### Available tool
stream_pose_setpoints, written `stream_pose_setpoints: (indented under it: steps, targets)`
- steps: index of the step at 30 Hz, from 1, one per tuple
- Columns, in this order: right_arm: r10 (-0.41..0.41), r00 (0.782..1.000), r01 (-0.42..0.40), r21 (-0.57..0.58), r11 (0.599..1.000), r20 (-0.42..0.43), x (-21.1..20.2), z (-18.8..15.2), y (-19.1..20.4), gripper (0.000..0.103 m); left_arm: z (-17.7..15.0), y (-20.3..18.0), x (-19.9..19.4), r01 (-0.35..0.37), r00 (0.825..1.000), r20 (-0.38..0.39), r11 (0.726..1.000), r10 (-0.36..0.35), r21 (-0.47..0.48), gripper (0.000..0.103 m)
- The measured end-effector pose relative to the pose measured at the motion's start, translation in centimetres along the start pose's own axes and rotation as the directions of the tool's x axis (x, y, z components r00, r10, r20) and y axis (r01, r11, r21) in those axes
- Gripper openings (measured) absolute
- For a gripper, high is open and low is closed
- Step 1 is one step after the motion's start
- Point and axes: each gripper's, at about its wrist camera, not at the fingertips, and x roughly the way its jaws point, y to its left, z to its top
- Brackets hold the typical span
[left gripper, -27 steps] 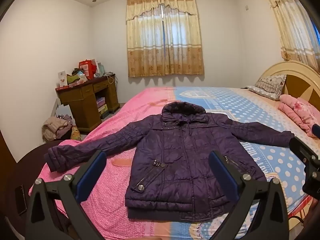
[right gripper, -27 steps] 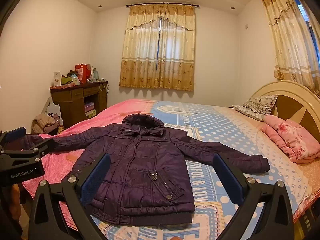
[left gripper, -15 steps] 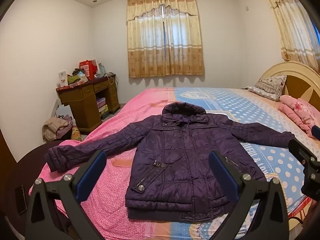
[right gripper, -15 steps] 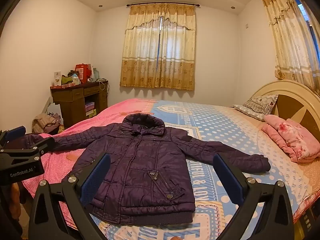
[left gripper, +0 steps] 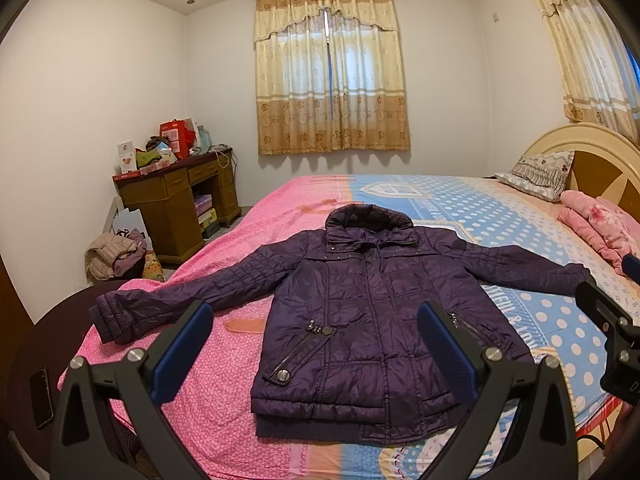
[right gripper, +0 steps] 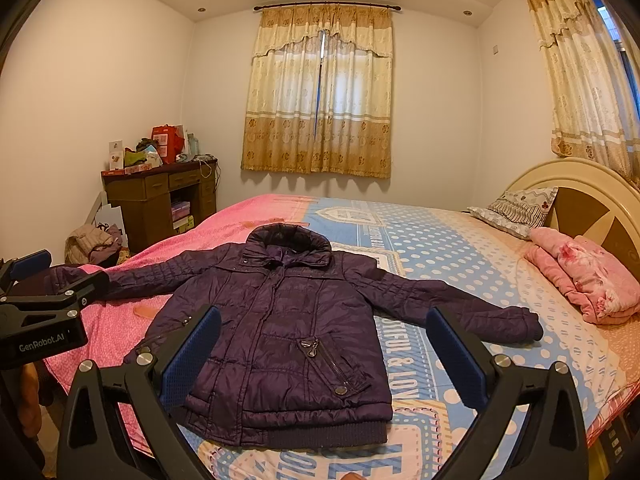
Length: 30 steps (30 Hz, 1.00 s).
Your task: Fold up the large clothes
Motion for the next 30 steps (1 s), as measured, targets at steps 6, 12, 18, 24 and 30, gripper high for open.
stream_pose_setpoints:
  steps: [6, 12, 18, 24, 30]
  targets:
    - [0.001, 1.0, -0.001, -0.001, 1.0, -0.004, -0.16, -0.22, -0.25, 0.102, -0.05, 0.04, -0.06, -0.001, 1.0, -0.001, 1.0, 0.001, -0.001, 0.103]
    - [-0.001, 1.0, 0.001, -0.001, 1.0, -0.006, 0.17, -0.4, -0.29, 0.102, -0.15, 0.46, 0.25, -0.003, 1.0, -0.003, 1.0, 0.003, -0.007, 0.103]
    - [0.001, 1.0, -0.001, -0.001, 1.0, -0.009, 0.17, -0.27, -0.29, 0.102, -0.19, 0.5, 0.33, -0.004, 1.0, -0.004, 1.0, 0.004, -0.008, 0.103]
    - [0.0, 1.0, 0.0, -0.001, 1.0, -0.013, 0.3, -0.53, -0.31, 0.102, -0.24, 0.52, 0.34, -0.005, 1.0, -0.004, 1.0, 0.005, -0.009, 0.103]
    - [0.0, 1.0, 0.0, -0.001, 1.0, -0.015, 0.3, -0.81, -0.27, 0.102, -0.24, 0.5, 0.41, -0.004, 1.0, -0.005, 1.0, 0.004, -0.008, 0.103]
